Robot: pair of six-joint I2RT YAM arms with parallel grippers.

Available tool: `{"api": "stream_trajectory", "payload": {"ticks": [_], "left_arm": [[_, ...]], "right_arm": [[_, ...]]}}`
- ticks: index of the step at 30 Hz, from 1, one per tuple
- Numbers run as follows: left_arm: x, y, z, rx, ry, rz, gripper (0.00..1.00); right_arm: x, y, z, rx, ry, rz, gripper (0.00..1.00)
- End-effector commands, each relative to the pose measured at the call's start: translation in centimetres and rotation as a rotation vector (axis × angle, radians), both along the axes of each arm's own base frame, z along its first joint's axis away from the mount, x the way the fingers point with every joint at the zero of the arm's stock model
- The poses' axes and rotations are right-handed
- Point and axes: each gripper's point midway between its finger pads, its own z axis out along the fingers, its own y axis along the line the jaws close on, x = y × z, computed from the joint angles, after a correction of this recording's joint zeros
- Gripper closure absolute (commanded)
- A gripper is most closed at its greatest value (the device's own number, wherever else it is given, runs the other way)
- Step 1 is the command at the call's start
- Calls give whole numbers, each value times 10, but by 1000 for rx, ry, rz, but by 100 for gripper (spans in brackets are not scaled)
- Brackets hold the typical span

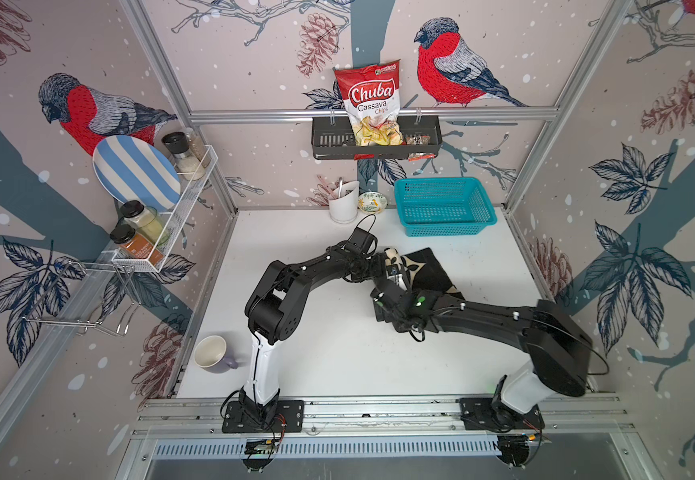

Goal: Roll up the pillowcase
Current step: Roll the pillowcase at the center of the board.

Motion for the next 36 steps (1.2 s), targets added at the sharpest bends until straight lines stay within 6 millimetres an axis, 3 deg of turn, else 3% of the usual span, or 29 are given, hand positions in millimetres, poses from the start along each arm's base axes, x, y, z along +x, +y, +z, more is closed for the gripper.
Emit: {"api": "stream_trajectory", "payload": {"ticks": [1, 4, 6, 8, 12, 17, 19, 22, 27, 33, 36], "left_arm": [[-13, 5, -11, 46, 49, -14, 26], [-14, 6, -10, 50, 49, -13, 26], [-13, 8, -8, 50, 44, -12, 26], [-12, 11, -4, 56, 34, -9, 26], [-4, 28, 14, 67, -3, 14, 23], [6, 59, 39, 80, -58, 51, 21], [9, 70, 45, 81, -72, 70, 20], [11, 73, 49, 76, -81, 75, 20], [8, 54, 48, 21, -70, 58, 20], [-2, 3, 38, -18, -49, -6, 20], [-8, -18, 21, -11, -11, -33, 21]], "right_arm": [[-2, -19, -11, -318, -91, 8, 0], [-6, -10, -33, -399, -78, 36, 12], [-9, -4, -46, -407, -44, 52, 38], [-15, 9, -51, -379, -20, 84, 69], [-29, 41, -48, -251, 27, 160, 100], [-39, 68, -30, 63, 125, 223, 100], [-38, 68, -20, 207, 169, 225, 100], [-32, 51, -15, 429, 260, 190, 100], [-22, 12, -10, 753, 379, 110, 100], [-14, -33, -16, 1007, 457, -13, 97], [-11, -51, -20, 1080, 470, -58, 87]]}}
